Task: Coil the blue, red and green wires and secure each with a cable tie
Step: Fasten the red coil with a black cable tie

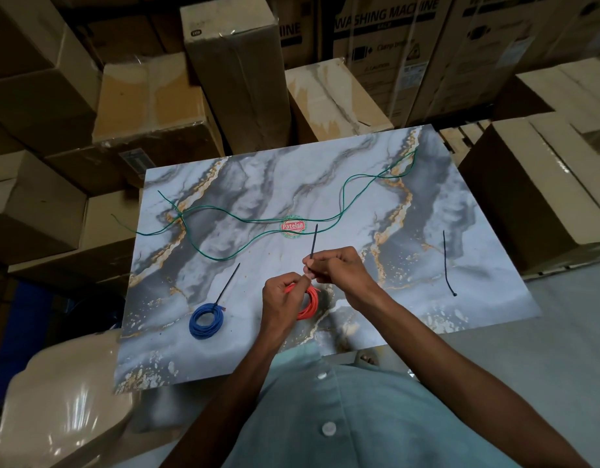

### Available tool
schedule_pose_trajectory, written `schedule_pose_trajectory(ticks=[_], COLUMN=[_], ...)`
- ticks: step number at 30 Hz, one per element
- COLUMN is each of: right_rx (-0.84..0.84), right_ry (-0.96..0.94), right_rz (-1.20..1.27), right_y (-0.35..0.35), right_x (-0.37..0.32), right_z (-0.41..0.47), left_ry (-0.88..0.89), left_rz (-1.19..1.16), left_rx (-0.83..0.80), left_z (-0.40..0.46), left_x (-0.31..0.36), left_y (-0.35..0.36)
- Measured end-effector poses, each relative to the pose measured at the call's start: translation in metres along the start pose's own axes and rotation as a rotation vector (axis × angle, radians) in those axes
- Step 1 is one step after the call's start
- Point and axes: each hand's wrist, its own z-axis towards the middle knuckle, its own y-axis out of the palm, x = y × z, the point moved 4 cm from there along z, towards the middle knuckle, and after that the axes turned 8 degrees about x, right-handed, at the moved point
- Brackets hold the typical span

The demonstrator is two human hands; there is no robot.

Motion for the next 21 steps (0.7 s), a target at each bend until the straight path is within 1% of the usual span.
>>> schedule_pose_trajectory(ticks=[7,12,18,21], right_rx=[0.097,0.15,0.177,0.161], right_ry=[-0.011,-0.061,-0.12,-0.15], right_rz=[0.047,0.016,-0.084,-0.124], right_y=[-0.001,0.001,0.0,0.003], right_x=[0.0,-0.001,0.001,-0.004], right_z=[0.004,0.008,0.009,0.008], left_ry=[0.035,-0.018,-0.122,-0.076], left_rz=[0.045,0.062,0.112,0.082], left_rx=[0.033,0.126,0.045,0.049], left_z=[-0.003,-0.003,0.005,0.007], left_x=[0.003,0.008,0.001,-0.003], left_y=[0.001,0.002,0.01,0.009])
